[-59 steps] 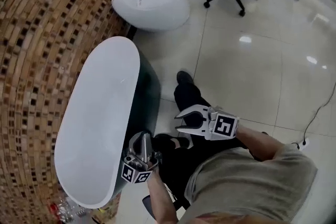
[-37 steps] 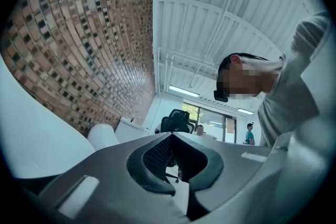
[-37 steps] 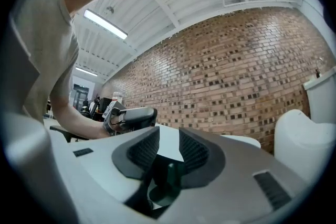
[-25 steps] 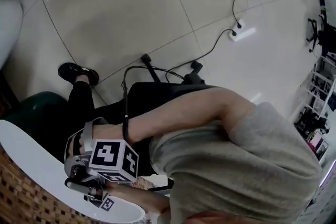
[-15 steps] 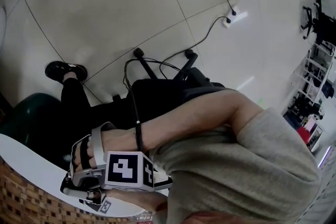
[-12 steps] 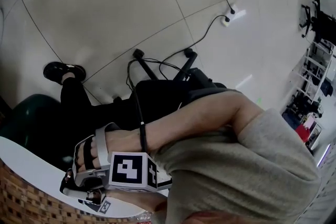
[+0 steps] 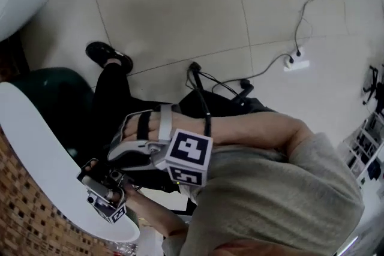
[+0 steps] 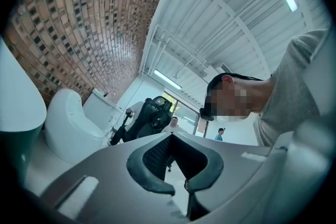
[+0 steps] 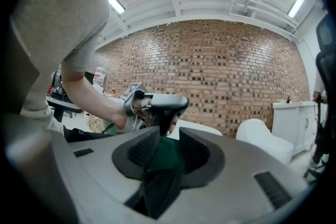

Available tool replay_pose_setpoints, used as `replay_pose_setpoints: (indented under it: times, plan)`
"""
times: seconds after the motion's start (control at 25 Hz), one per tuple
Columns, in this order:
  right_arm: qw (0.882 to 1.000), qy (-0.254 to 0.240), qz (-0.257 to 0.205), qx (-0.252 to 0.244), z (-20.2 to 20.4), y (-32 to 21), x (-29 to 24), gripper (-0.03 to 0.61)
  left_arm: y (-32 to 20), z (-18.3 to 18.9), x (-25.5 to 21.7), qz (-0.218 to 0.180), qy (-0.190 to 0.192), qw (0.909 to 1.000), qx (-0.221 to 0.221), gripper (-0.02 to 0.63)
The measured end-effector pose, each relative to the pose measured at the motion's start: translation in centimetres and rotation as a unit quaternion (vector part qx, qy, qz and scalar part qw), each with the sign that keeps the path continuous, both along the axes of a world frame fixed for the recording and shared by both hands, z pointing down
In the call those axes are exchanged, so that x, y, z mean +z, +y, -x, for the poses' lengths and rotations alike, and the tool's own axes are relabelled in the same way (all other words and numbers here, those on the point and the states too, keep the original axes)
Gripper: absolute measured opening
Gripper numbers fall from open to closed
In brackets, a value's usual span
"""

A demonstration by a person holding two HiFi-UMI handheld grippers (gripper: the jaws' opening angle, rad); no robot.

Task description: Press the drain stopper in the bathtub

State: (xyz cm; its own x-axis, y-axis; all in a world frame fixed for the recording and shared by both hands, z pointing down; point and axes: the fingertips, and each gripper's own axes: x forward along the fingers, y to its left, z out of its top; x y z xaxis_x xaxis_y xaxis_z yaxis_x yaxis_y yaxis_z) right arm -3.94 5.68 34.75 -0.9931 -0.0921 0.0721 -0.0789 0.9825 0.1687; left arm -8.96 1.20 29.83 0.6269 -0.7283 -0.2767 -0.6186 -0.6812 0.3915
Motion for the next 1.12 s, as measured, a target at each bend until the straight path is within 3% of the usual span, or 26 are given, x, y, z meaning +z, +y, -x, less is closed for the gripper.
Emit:
replay_pose_setpoints:
  times: [0.2,0.36,0.52,0.64,0.76,0.92,1.12]
  plan:
    - [0.999,0.014,0.029,0.033,-3.0,-3.3,2.4,0.129,2.7,1.4,-0.8,-0.049,0.005,0.9981,-0.038,-0.009]
    - [0.998,0.044,-0.009,0.032,-1.4,-4.8,2.1,0.129,5.7,5.9,-1.6,-0.071,0.001,0.9951,-0.069,-0.009]
    - [0.996,0.000,0.082,0.028,2.1,-4.8,0.6,0.129,8.8,12.0,-2.7,-0.078,-0.021,0.9880,-0.131,-0.009]
    - [0.996,0.016,0.089,-0.010,5.1,-5.8,0.4,0.129,9.1,15.9,-2.6,-0.073,-0.031,0.9812,-0.176,-0.009]
    - [0.994,0.030,0.083,-0.059,9.6,-8.1,-0.2,0.129,9.1,19.7,-2.2,-0.057,-0.047,0.9692,-0.235,-0.009]
    - [0.991,0.015,0.050,-0.121,16.2,-10.6,-2.9,0.129,9.0,24.4,-3.4,-0.061,-0.085,0.9454,-0.309,-0.009]
    - [0.987,0.017,0.011,-0.158,22.5,-11.1,-4.0,0.129,9.2,30.5,-4.7,-0.067,-0.122,0.9185,-0.370,-0.009]
